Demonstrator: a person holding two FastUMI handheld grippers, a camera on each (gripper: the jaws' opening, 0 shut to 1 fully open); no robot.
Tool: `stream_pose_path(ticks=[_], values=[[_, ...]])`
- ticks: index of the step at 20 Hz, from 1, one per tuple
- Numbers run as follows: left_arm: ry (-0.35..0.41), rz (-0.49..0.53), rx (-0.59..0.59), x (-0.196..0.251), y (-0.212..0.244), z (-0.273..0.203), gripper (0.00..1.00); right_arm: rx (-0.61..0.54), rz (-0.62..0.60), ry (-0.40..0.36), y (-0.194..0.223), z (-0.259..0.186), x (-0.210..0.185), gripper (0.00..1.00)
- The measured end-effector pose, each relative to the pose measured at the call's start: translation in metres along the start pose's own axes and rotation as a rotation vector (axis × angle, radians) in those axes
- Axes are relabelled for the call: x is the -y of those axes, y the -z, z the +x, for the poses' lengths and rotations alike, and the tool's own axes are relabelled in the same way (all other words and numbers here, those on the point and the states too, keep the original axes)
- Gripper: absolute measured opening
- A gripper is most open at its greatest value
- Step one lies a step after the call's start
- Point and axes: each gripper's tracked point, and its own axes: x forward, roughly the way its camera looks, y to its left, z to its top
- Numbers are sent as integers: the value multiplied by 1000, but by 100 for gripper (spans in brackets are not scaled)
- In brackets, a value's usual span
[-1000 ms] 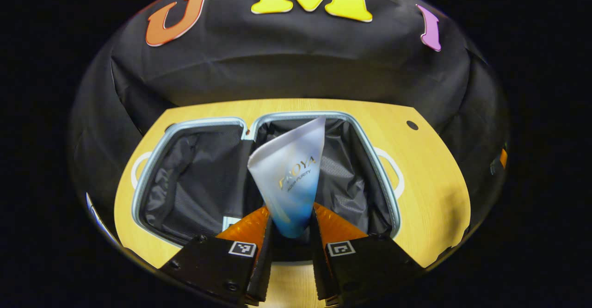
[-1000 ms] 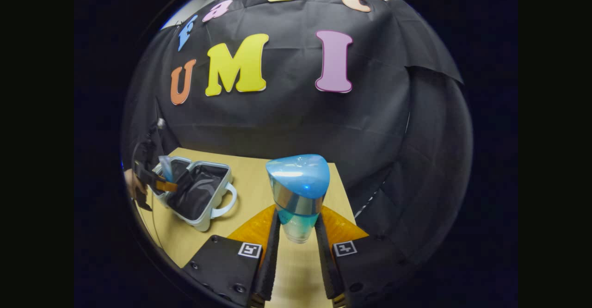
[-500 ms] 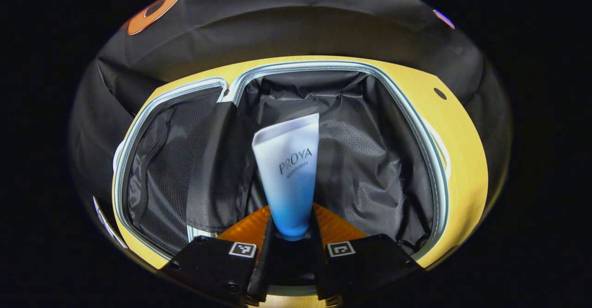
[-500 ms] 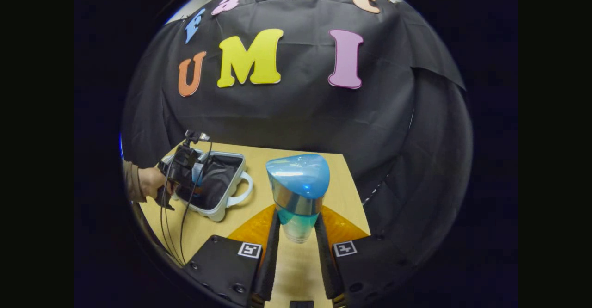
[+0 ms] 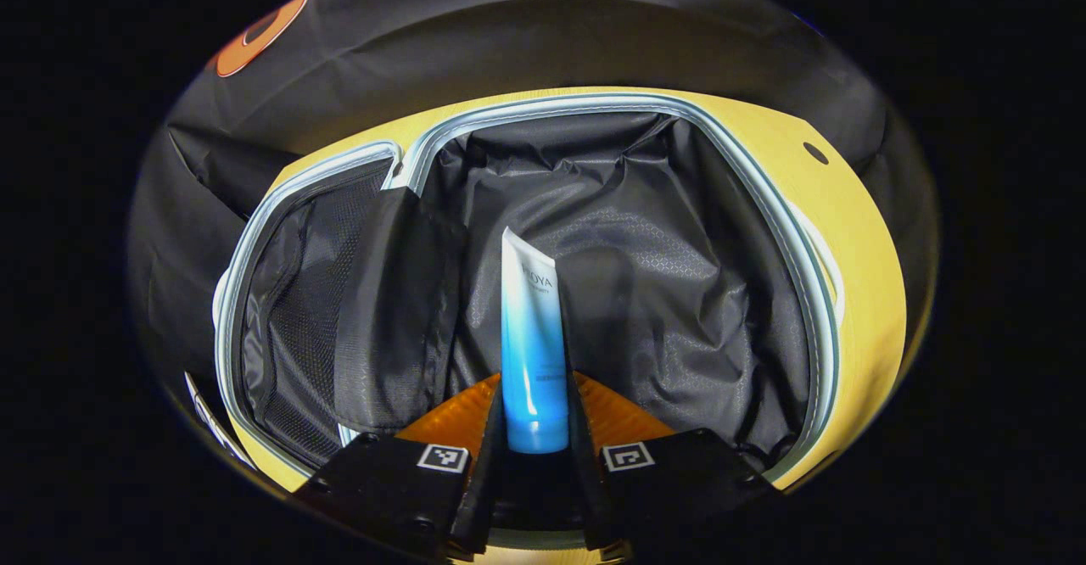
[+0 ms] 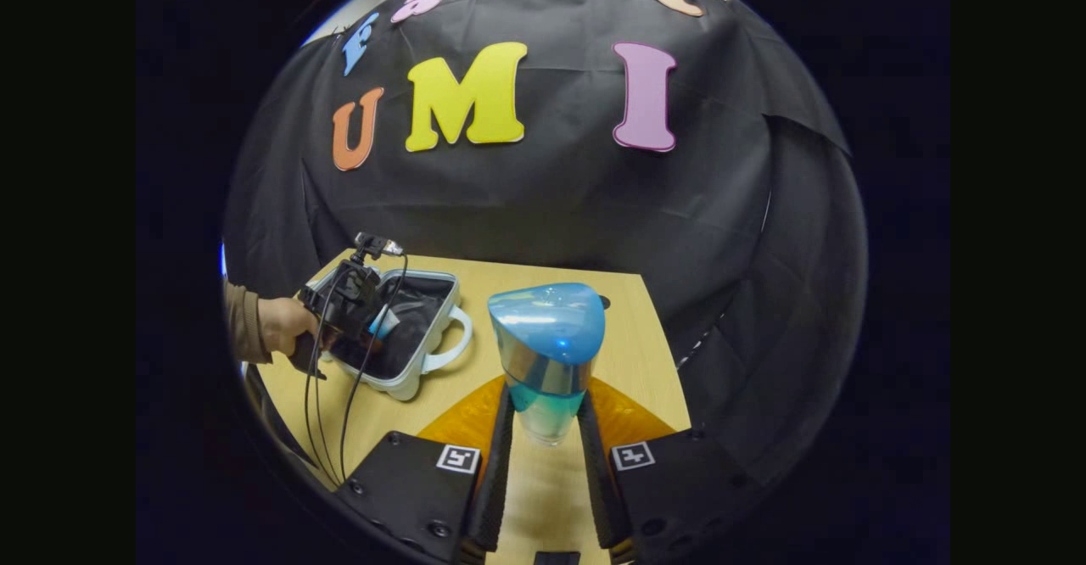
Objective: First open the suitcase, pack the skin care products into it, and then close the suitcase.
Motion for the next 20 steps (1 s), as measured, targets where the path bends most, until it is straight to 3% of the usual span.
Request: stream_pose_path(ticks=[2,4,6,10,14,16,20], values=[[34,-39,31,5,-2,-5,46,-1,1,-31,-5,3,-11,40],[38,-74,108,4,-13,-19,75,-1,-7,-63,-13,8,-26,39],[77,-112,192,7,-24,-40,81,2,-27,-98,-24,17,-45,40],[114,-130,426,-2,-47,-113,88,-14,-45,-188,-43,45,-105,40],[77,-91,696,-42,-61,-200,92,-59,-47,-267,-46,80,-176,40],[36,-71,773,-65,-52,-232,92,-98,-35,-302,-38,96,-210,39],[1,-82,861,-103,-28,-272,91,-182,-51,-300,-7,127,-260,39]])
